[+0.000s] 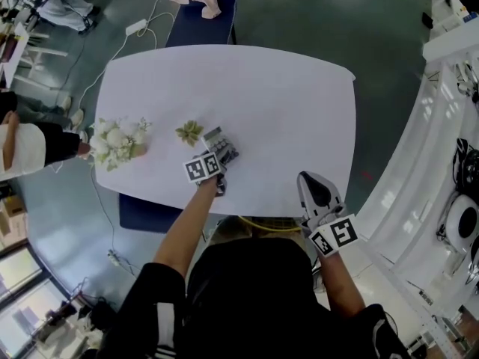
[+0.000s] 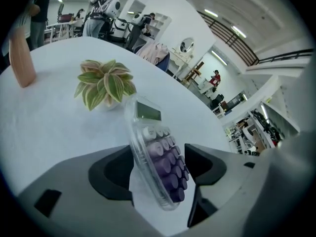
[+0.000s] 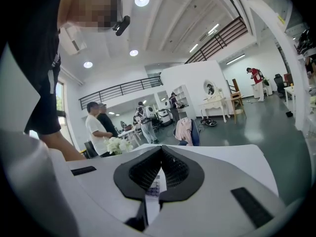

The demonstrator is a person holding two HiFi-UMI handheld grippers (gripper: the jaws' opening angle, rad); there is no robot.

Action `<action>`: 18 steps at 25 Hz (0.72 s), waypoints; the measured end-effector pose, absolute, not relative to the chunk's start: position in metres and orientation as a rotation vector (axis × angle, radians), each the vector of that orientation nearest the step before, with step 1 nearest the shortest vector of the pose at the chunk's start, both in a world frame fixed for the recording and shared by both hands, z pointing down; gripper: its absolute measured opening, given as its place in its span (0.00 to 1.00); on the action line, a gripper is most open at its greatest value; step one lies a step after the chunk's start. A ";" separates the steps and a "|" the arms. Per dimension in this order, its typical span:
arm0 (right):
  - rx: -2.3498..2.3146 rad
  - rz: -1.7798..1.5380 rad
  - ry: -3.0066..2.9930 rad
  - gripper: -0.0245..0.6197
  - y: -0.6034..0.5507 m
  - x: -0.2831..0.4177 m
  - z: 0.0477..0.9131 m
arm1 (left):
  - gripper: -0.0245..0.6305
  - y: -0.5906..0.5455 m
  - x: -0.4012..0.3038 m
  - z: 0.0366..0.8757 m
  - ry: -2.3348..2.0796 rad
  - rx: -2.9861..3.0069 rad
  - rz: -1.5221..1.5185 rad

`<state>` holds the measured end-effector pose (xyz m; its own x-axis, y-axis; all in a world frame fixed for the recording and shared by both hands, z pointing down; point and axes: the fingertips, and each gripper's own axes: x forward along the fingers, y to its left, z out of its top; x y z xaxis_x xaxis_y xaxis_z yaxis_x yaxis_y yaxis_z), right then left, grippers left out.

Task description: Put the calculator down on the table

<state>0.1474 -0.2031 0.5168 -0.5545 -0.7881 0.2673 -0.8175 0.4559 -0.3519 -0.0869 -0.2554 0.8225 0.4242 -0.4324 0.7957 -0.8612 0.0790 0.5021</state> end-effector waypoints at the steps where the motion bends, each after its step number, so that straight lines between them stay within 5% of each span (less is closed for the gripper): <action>1: 1.447 0.687 -2.624 0.04 -0.201 0.145 0.516 | 0.50 -0.255 -0.087 0.824 -1.172 1.540 0.462; 18: 1.479 0.569 -2.666 0.04 -0.143 0.115 0.460 | 0.51 -0.216 -0.118 0.769 -1.130 1.626 0.305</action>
